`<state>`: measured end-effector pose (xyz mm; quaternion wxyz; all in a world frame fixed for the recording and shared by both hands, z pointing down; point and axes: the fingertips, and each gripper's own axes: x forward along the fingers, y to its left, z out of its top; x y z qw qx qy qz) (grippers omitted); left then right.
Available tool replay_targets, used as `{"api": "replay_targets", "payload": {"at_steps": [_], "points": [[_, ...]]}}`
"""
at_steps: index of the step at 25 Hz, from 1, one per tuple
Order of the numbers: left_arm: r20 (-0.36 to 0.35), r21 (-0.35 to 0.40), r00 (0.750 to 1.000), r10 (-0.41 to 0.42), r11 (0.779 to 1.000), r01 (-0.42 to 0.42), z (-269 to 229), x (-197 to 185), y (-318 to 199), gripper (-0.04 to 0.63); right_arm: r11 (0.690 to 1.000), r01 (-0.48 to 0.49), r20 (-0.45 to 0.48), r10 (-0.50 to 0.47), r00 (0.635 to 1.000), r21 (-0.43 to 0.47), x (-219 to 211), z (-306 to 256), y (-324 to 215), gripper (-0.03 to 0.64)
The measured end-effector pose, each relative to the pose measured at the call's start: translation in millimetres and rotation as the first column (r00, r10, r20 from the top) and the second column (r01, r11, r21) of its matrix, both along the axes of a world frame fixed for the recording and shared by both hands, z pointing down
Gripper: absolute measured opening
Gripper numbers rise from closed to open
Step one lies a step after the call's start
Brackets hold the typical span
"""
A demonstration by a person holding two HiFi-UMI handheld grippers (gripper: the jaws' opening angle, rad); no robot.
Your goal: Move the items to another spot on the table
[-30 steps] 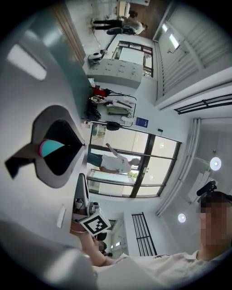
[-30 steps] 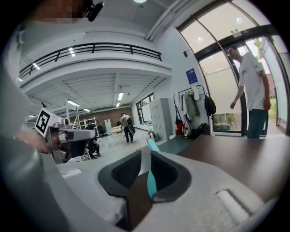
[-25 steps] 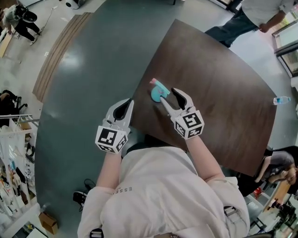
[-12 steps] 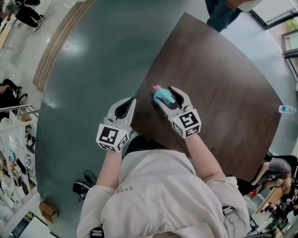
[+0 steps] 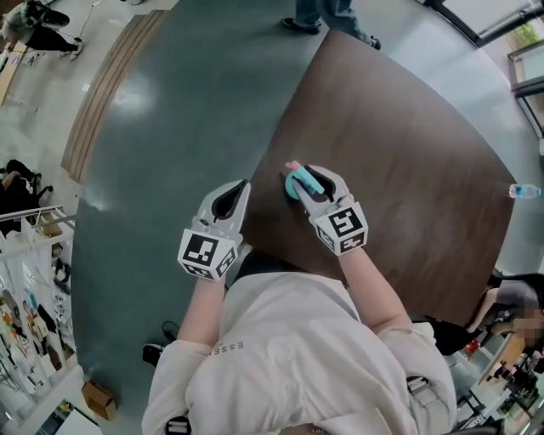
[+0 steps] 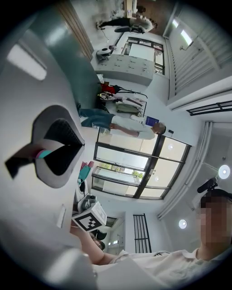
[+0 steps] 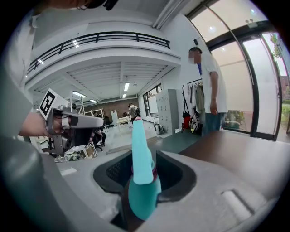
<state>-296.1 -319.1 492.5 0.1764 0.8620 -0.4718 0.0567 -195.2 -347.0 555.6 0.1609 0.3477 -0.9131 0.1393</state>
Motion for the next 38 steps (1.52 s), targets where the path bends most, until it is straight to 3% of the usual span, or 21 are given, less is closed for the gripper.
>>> {"api": "replay_targets", "payload": {"at_steps": [6,10,14,19,26,34,38], "points": [[-0.015,0.034,0.997,0.08,0.996,-0.079,-14,-5,-3,0.017,0.995,-0.092,-0.015,0.092,0.996,0.043,4,-21,3,0.135],[-0.043,0.074,0.982,0.184,0.981,-0.18,-34,2,5,0.017,0.977,-0.202,-0.022,0.204,0.979,0.069,15,-40,23,0.135],[-0.057,0.115,0.955,0.29,0.952,-0.283,-53,19,20,0.017,0.936,-0.343,0.003,0.344,0.939,0.085,40,-59,48,0.135],[-0.067,0.114,0.912,0.404,0.912,-0.395,-55,35,45,0.017,0.868,-0.488,0.011,0.489,0.872,0.096,66,-74,88,0.135],[-0.096,0.078,0.802,0.59,0.808,-0.584,-32,112,89,0.017,0.733,-0.676,-0.025,0.679,0.733,0.079,138,-63,169,0.135],[-0.056,0.122,0.621,0.782,0.622,-0.773,-47,238,175,0.017,0.567,-0.817,-0.008,0.822,0.57,0.104,244,-69,274,0.135],[-0.039,0.131,0.557,0.83,0.557,-0.82,-54,299,220,0.017,0.488,-0.866,0.011,0.87,0.492,0.107,301,-75,334,0.135]]}}
